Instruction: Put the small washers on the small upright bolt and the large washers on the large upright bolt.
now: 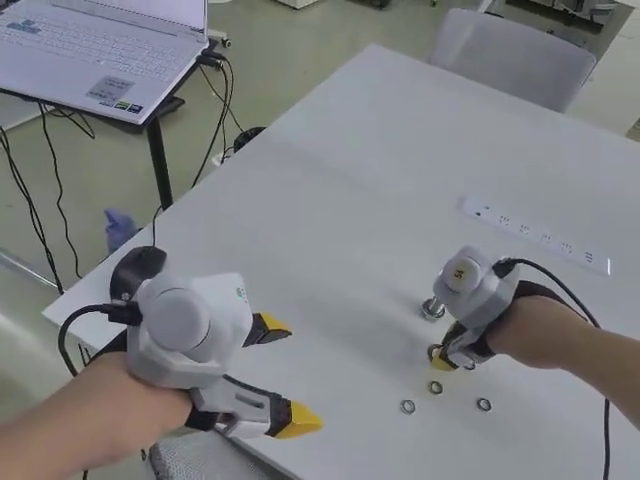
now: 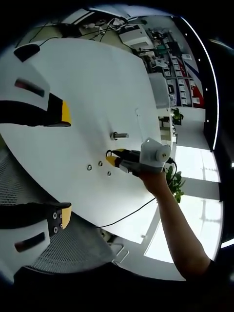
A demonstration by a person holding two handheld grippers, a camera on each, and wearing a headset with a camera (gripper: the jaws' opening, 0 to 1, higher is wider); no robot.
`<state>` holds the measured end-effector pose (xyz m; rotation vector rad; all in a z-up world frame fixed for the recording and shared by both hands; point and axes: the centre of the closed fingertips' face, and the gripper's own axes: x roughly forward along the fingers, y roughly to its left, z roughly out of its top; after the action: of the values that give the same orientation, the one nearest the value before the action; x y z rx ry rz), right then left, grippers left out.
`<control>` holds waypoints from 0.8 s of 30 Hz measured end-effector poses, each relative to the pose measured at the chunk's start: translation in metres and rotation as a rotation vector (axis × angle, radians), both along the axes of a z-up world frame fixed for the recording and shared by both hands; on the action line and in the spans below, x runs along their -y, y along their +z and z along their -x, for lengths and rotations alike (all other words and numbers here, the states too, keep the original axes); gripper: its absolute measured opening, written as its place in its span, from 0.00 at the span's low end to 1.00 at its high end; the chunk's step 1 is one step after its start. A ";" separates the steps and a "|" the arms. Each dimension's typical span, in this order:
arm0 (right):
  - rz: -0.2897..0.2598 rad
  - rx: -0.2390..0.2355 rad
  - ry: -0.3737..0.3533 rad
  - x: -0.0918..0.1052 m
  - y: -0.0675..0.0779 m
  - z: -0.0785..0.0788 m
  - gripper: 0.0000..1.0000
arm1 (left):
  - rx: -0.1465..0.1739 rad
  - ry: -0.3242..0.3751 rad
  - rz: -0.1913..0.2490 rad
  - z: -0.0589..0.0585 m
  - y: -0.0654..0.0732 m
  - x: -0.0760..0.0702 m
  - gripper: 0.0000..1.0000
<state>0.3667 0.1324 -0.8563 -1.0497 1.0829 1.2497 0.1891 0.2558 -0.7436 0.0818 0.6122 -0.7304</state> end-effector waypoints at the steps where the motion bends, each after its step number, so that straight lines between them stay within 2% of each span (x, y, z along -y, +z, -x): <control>1: 0.001 0.000 -0.002 0.001 0.001 0.000 0.22 | -0.001 -0.002 -0.001 0.000 0.000 0.000 0.62; 7: 0.001 0.004 -0.015 0.012 0.013 -0.001 0.22 | -0.002 -0.021 -0.005 0.001 0.000 0.003 0.62; 15: -0.001 0.018 -0.045 0.025 0.027 -0.013 0.22 | 0.011 -0.020 -0.002 -0.001 0.004 0.002 0.63; 19: -0.011 0.022 -0.051 0.022 0.038 -0.022 0.22 | 0.018 -0.021 0.010 -0.002 0.006 0.005 0.69; 21: -0.024 0.019 -0.059 0.019 0.044 -0.024 0.22 | 0.033 -0.009 0.016 -0.005 0.007 0.005 0.75; 24: -0.026 0.021 -0.063 0.017 0.050 -0.028 0.22 | 0.019 -0.005 0.006 -0.006 0.004 0.006 0.76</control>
<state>0.3948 0.1155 -0.8060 -0.9999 1.0733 1.1970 0.1952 0.2497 -0.7395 0.0842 0.5922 -0.7352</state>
